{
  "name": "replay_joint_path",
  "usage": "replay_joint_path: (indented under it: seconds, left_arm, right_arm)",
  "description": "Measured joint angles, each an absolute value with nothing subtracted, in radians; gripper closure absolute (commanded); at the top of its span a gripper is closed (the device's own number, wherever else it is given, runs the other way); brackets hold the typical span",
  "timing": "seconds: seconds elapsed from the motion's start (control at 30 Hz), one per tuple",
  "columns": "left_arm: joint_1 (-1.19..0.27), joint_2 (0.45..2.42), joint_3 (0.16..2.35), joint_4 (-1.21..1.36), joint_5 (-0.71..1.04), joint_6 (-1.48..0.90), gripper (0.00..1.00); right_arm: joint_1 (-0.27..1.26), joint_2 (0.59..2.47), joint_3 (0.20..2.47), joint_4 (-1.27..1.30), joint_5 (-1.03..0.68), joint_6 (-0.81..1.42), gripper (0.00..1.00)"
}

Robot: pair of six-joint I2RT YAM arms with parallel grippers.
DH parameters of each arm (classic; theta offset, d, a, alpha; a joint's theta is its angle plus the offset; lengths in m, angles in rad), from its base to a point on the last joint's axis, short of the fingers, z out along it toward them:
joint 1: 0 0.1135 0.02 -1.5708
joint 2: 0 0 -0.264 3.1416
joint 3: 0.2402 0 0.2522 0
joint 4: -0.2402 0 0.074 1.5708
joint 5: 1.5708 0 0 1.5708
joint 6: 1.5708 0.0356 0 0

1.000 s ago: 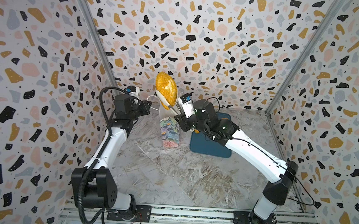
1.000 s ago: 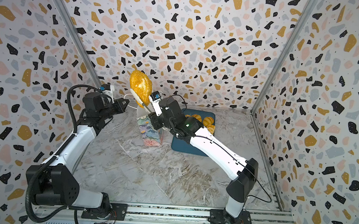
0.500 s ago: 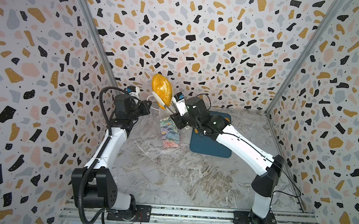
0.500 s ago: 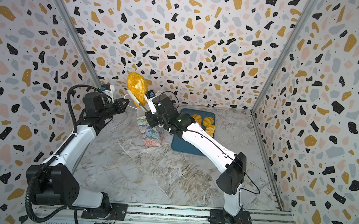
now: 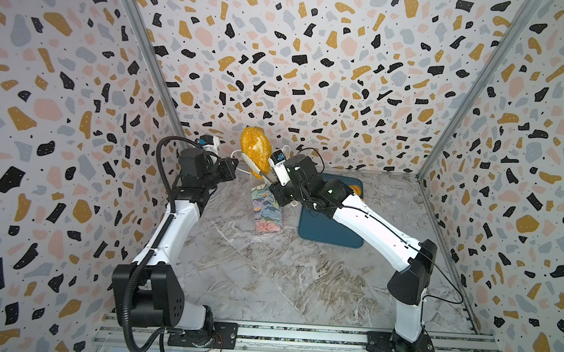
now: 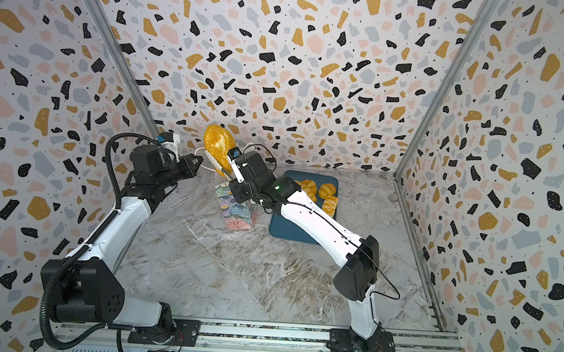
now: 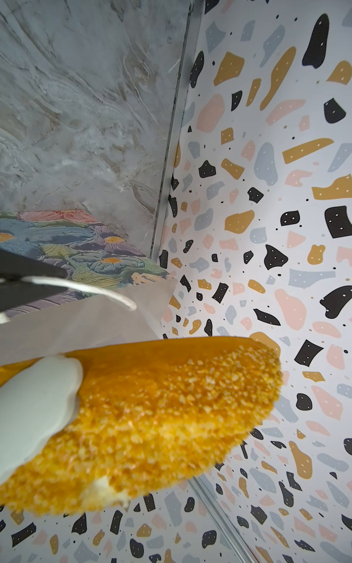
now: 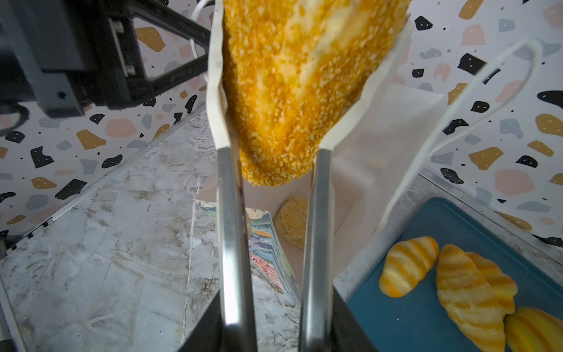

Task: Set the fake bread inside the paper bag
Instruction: 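Carry the sugar-coated bun with the right gripper over the bag's opening, then open the tongs with the right gripper to drop the bun into the bag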

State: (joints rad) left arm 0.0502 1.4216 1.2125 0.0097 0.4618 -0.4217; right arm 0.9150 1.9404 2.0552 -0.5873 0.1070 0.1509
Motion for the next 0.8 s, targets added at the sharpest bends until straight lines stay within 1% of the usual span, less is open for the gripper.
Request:
replay_joint_path:
  seconds: [0.3, 0.57, 0.8]
  left_arm:
    - [0.050, 1.422, 1.213, 0.010, 0.462, -0.422, 1.00]
    - [0.050, 1.422, 1.213, 0.010, 0.462, -0.422, 1.00]
    - [0.050, 1.422, 1.213, 0.010, 0.462, -0.422, 1.00]
  right_arm:
    - [0.888, 1.904, 1.930, -0.564, 0.122, 0.167, 0.62]
    - [0.875, 1.816, 1.845, -0.542, 0.128, 0.186, 0.55]
    - [0.875, 1.798, 1.834, -0.522, 0.128, 0.194, 0.47]
